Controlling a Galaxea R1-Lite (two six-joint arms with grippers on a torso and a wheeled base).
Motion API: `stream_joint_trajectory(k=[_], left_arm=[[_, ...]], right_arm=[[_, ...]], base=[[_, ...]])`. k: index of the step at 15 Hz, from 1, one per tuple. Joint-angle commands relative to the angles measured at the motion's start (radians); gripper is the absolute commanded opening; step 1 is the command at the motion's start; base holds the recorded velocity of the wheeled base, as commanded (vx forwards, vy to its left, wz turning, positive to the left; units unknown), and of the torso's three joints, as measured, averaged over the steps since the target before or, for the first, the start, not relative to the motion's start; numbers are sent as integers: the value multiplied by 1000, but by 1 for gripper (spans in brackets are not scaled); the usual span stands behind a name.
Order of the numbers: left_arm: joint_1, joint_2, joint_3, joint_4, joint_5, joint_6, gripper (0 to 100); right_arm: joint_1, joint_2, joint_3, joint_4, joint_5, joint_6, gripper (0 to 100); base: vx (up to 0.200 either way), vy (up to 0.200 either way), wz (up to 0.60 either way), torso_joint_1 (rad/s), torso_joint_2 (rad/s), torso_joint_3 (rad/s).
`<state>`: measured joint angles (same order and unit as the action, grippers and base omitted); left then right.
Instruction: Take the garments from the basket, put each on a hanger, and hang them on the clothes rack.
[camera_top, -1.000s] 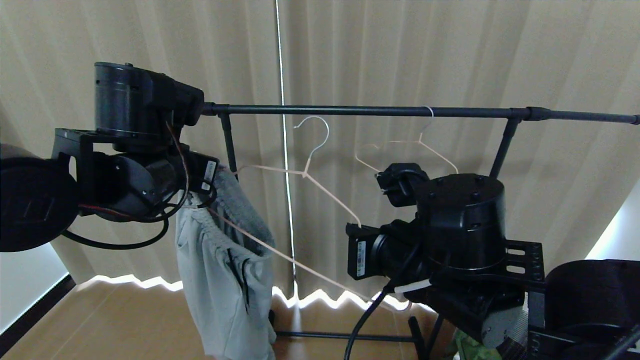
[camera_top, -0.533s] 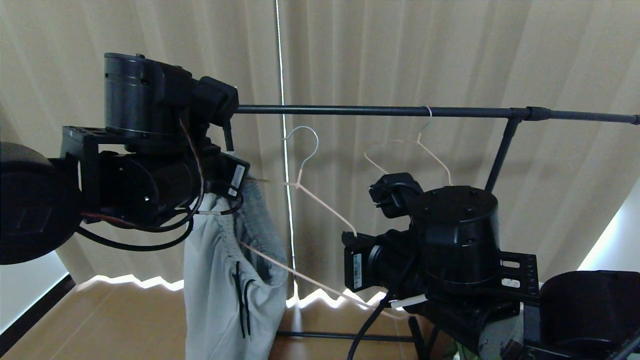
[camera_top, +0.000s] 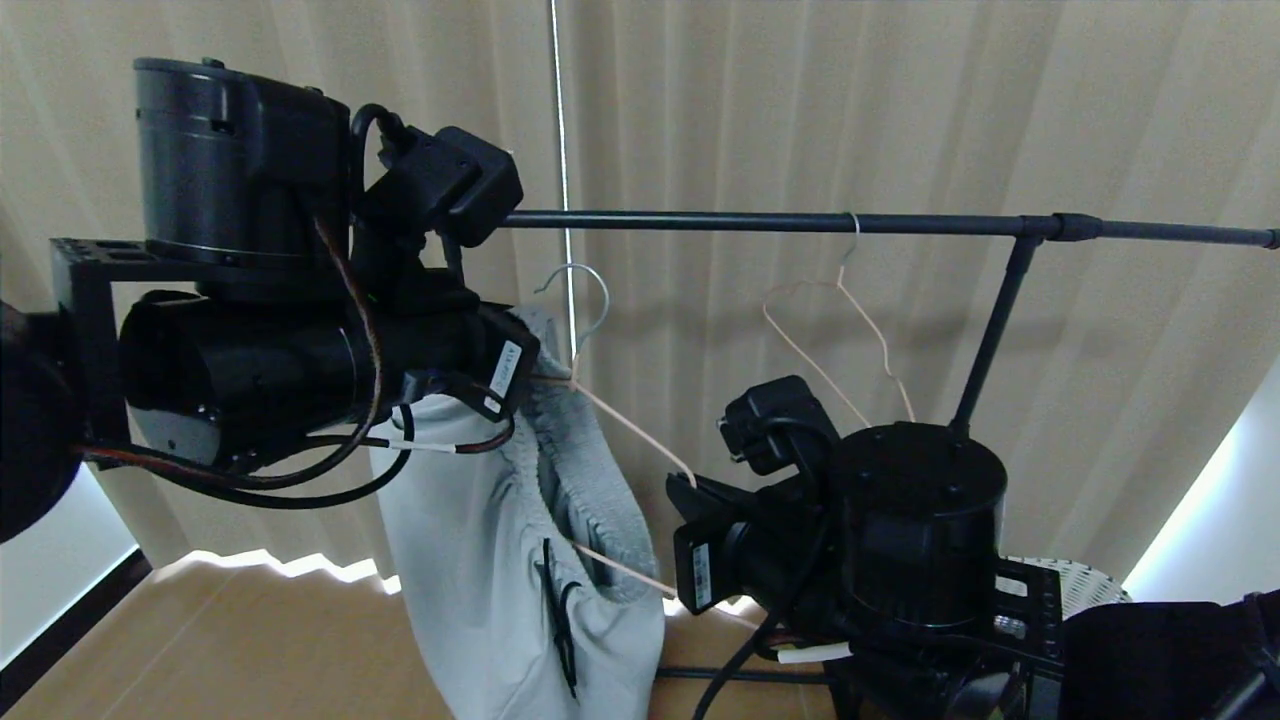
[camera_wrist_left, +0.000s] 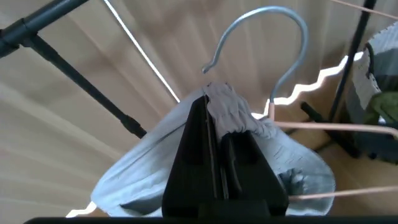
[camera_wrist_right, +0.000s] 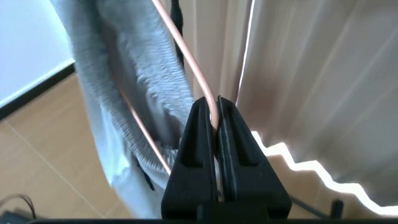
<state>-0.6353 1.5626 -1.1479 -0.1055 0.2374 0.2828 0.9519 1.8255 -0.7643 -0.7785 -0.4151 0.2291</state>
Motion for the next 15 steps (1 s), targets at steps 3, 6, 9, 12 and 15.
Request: stream_joint_trajectory(k=[3, 6, 9, 12, 15], left_arm=[[-20, -59, 68, -5, -67, 24, 0], [-21, -84, 102, -5, -78, 42, 0], [-18, -95, 137, -6, -76, 53, 0], [-20, -104, 168, -6, -76, 53, 0], [-20, -105, 180, -6, -76, 53, 0]], right_arm=[[-2, 6, 2, -2, -1, 1, 0], [-16, 0, -3, -2, -1, 2, 0], [-18, -19, -4, -4, 1, 4, 0], [-19, -35, 2, -36, 7, 1, 0], [-18, -42, 13, -70, 9, 1, 0]], base=[[0, 0, 0, 0, 0, 0], [0, 0, 0, 0, 0, 0], [0, 0, 0, 0, 0, 0], [0, 0, 0, 0, 0, 0], [0, 0, 0, 0, 0, 0]])
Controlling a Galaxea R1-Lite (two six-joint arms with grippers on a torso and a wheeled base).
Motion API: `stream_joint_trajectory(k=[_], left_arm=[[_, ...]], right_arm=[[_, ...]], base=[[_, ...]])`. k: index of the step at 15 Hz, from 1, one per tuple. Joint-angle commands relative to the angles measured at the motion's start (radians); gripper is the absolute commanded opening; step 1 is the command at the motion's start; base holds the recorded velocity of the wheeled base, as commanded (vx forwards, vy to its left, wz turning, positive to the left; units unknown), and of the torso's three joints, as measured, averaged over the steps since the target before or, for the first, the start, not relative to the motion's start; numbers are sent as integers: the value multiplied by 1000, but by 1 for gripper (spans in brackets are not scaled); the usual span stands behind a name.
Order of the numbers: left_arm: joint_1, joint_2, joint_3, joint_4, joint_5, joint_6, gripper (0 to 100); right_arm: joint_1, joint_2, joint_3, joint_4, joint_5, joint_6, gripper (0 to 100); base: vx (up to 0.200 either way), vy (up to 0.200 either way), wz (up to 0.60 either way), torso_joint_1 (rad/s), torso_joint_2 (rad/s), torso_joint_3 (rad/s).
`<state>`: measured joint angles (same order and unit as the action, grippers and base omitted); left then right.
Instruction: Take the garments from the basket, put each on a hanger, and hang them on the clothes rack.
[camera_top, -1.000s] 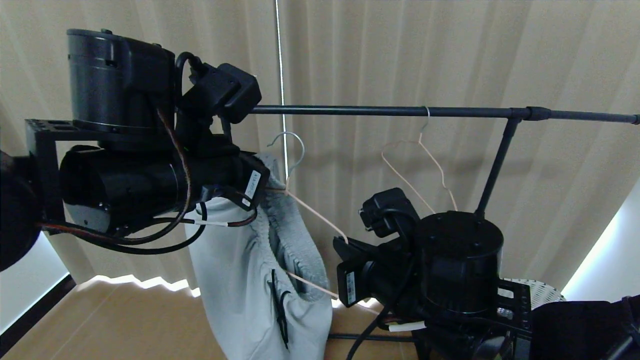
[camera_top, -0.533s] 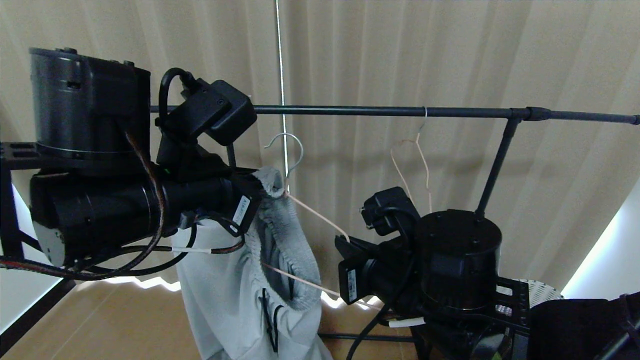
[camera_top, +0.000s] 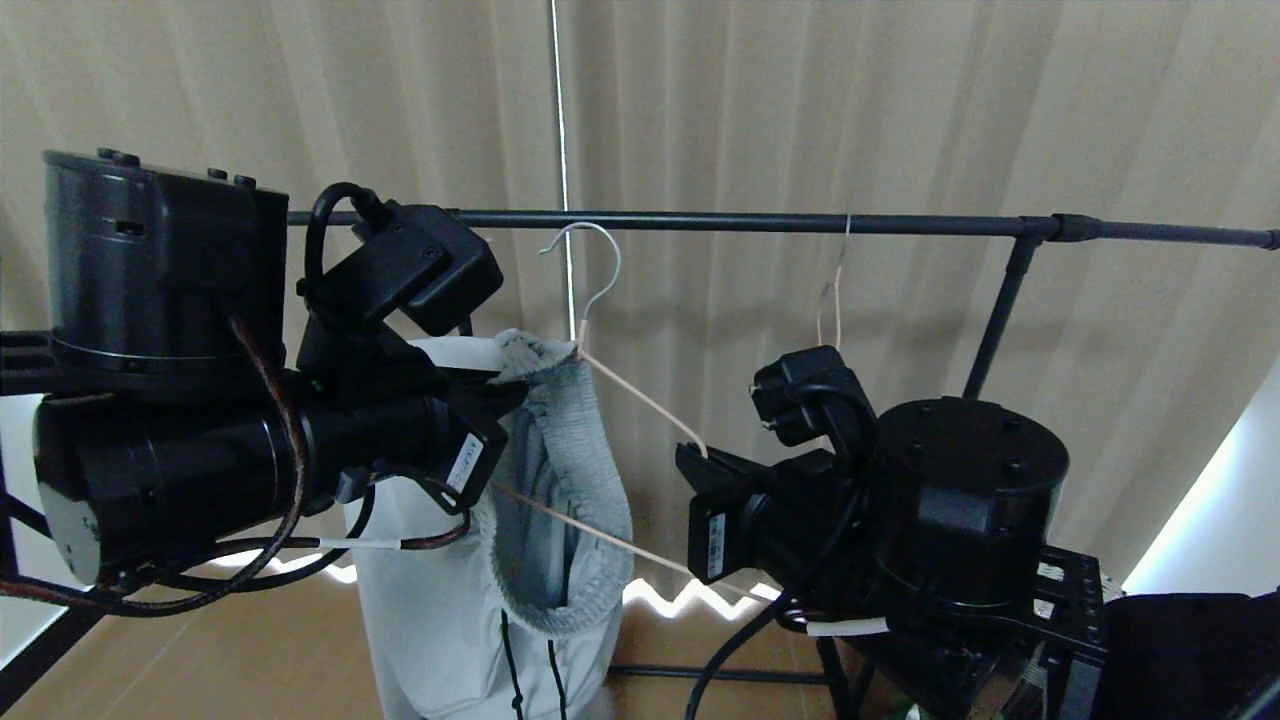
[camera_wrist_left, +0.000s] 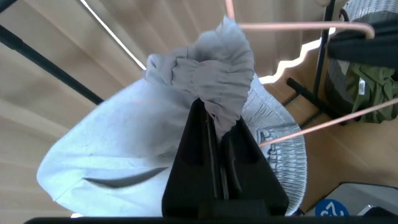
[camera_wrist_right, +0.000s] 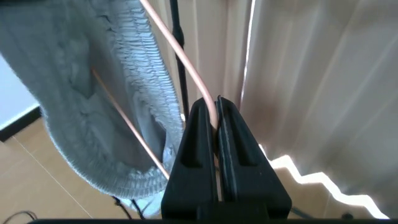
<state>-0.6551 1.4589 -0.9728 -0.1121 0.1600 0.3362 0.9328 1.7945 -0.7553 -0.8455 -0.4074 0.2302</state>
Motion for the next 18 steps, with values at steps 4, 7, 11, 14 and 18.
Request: stream_joint_trajectory(k=[4, 7, 11, 14, 18], left_arm=[[-1, -9, 11, -1, -5, 1, 100], [-1, -34, 28, -6, -16, 1, 100], [0, -127, 106, -35, -86, 6, 100], [6, -161, 138, -98, -86, 18, 100], [49, -163, 164, -212, -89, 234, 100]], right_arm=[[1, -41, 11, -17, 7, 0, 0], [-17, -58, 11, -17, 7, 0, 0], [-98, -122, 50, -17, 19, -28, 0], [-170, -204, 123, -17, 107, -63, 0], [-292, -290, 232, -18, 315, -109, 0]], base=[[0, 0, 0, 0, 0, 0], [0, 0, 0, 0, 0, 0], [0, 0, 0, 0, 0, 0], [0, 0, 0, 0, 0, 0], [0, 0, 0, 0, 0, 0]])
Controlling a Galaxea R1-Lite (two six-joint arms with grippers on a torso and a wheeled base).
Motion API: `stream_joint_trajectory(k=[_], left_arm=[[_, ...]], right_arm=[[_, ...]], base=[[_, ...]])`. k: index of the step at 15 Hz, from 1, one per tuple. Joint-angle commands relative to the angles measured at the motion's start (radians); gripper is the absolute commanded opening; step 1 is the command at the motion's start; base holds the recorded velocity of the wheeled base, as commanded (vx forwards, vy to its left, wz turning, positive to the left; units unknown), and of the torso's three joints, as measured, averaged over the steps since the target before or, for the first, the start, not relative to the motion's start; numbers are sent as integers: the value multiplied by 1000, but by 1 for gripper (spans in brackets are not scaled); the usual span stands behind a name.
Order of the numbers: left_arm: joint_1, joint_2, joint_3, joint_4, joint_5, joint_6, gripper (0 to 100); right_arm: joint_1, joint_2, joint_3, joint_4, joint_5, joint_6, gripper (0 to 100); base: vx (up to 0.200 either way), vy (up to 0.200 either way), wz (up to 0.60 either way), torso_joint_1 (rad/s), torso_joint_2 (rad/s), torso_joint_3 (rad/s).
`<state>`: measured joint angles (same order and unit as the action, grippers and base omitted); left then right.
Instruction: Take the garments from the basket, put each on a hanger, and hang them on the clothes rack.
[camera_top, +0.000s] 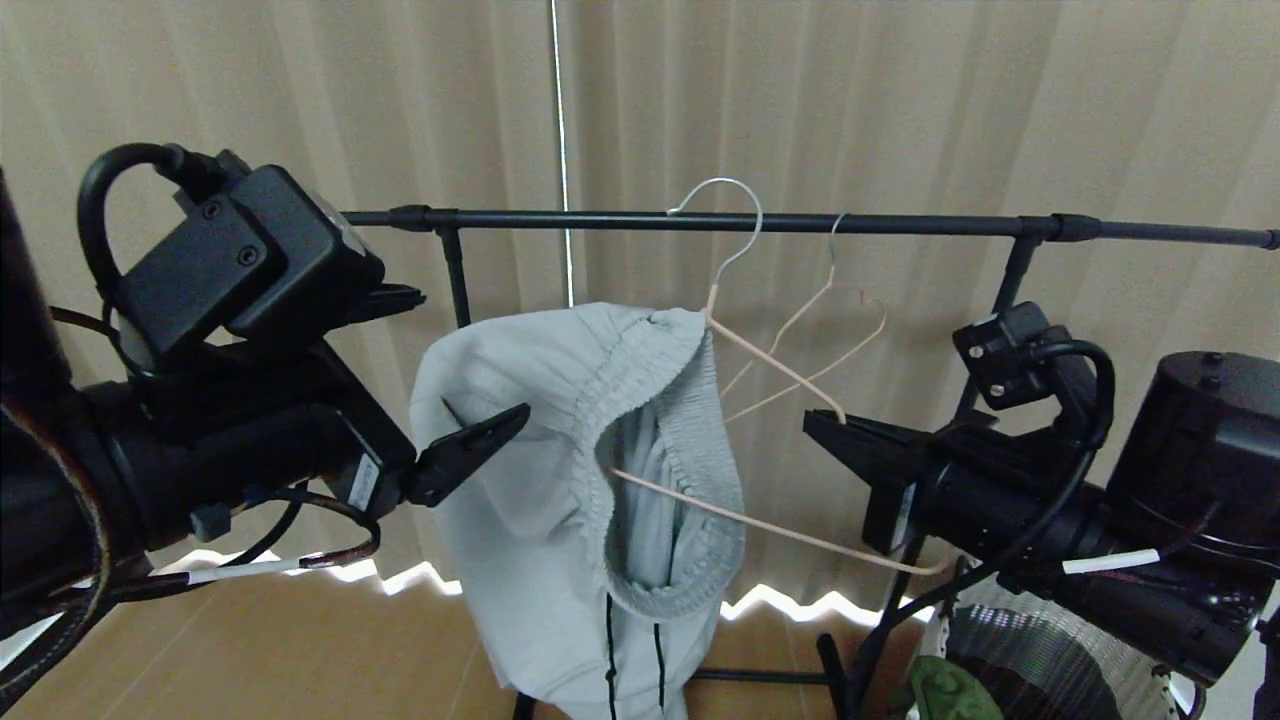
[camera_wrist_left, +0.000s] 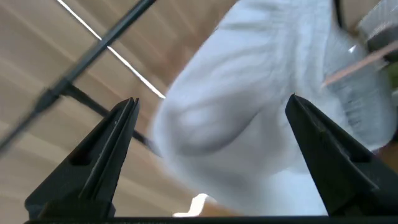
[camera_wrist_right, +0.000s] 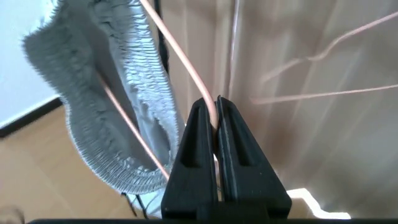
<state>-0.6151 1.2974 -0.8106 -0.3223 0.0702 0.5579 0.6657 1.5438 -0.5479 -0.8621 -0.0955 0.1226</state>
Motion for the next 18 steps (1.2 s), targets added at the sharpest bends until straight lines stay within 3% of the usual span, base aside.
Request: stream_joint_trajectory(k=[1, 3, 6, 9, 16, 17, 18], left_arm=[[9, 13, 2, -1, -1, 47, 100], [9, 43, -7, -1, -10, 109, 100], [12, 114, -67, 0, -105, 126, 100], [12, 169, -128, 0, -109, 126, 100], [63, 184, -114, 2, -138, 151, 100], [63, 184, -113, 2, -142, 151, 0], [63, 184, -111, 2, -148, 151, 0]], right_arm=[[-25, -36, 26, -6, 7, -3, 0], [-25, -28, 34, -35, 33, -21, 0], [-25, -28, 40, -54, 99, -96, 0], [-25, -28, 39, -57, 137, -103, 0], [-25, -28, 55, -104, 232, -136, 0], [-25, -25, 54, -112, 238, -136, 0], [-23, -25, 54, -112, 240, -136, 0]], base=[[0, 0, 0, 0, 0, 0], [0, 0, 0, 0, 0, 0], [0, 0, 0, 0, 0, 0], [0, 0, 0, 0, 0, 0], [0, 0, 0, 0, 0, 0], [0, 0, 0, 0, 0, 0], [0, 0, 0, 0, 0, 0]])
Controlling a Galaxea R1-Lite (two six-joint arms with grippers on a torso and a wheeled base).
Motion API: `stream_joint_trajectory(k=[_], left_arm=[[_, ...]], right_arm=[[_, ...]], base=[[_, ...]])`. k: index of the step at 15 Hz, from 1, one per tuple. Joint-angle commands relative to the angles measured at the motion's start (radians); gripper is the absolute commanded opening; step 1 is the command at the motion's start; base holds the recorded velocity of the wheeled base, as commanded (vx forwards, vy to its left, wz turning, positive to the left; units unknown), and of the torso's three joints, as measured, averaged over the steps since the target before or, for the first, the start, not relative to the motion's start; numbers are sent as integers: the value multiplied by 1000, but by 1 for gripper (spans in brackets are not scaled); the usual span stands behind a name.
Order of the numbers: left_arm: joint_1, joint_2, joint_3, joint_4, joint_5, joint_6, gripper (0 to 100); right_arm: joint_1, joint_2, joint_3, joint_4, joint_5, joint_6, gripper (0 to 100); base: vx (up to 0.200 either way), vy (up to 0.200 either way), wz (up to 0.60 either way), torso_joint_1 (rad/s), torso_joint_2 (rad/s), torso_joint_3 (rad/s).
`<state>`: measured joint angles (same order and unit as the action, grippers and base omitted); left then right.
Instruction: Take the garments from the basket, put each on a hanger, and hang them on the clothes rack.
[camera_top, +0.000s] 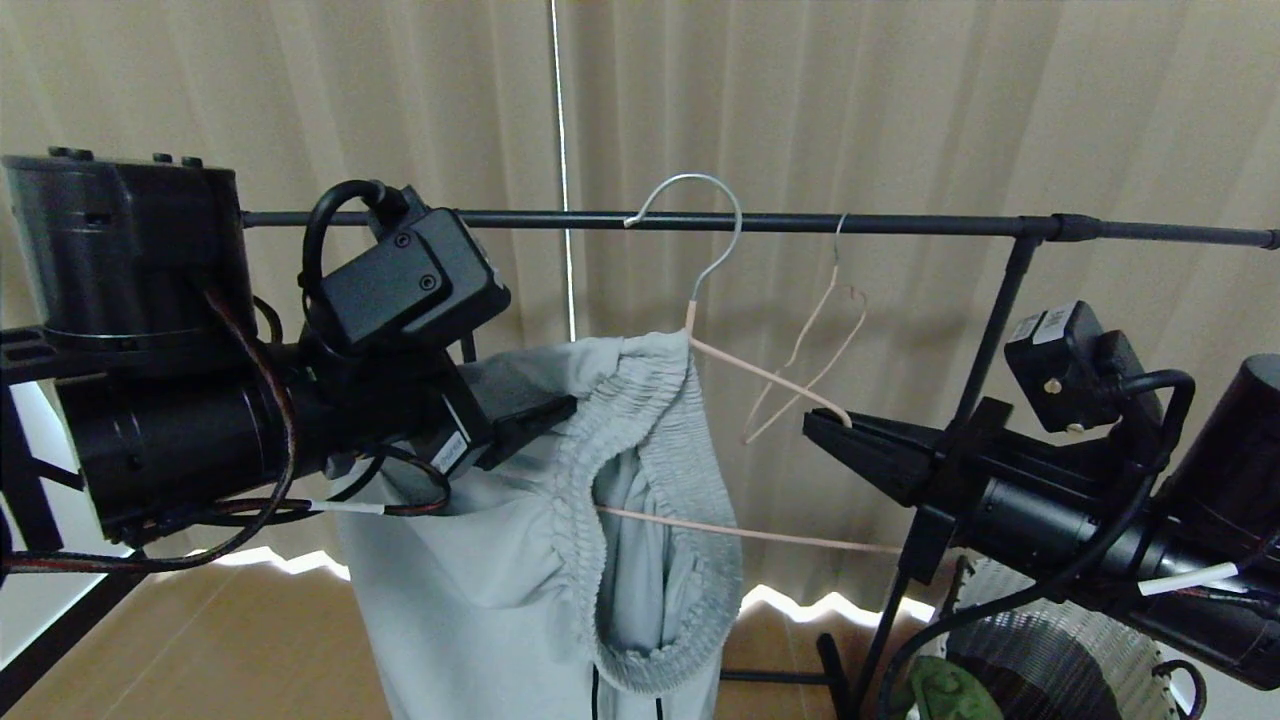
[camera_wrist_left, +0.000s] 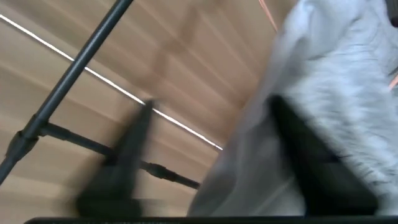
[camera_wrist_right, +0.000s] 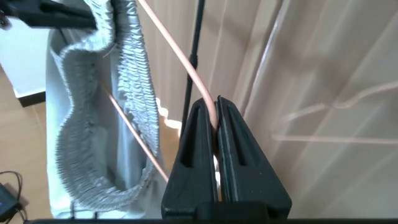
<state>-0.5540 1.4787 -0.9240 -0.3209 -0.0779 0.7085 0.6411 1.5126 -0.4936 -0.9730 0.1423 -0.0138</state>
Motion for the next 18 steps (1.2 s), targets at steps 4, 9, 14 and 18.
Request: stream_joint_trajectory(k=[4, 9, 14, 18], left_arm=[[6, 3, 4, -3, -5, -1, 0], [20, -15, 60, -55, -14, -9, 0], [32, -17, 100, -104, 82, -66, 0], [26, 2, 96, -104, 322, -242, 0]], right_arm=[[2, 6, -2, -3, 10, 0, 0], [-3, 5, -2, -3, 5, -2, 0], [-23, -5, 0, -4, -3, -3, 100], [-29, -11, 27, -6, -3, -2, 100]], base=[[0, 0, 0, 0, 0, 0], [0, 0, 0, 0, 0, 0], [0, 0, 0, 0, 0, 0], [0, 0, 0, 0, 0, 0]])
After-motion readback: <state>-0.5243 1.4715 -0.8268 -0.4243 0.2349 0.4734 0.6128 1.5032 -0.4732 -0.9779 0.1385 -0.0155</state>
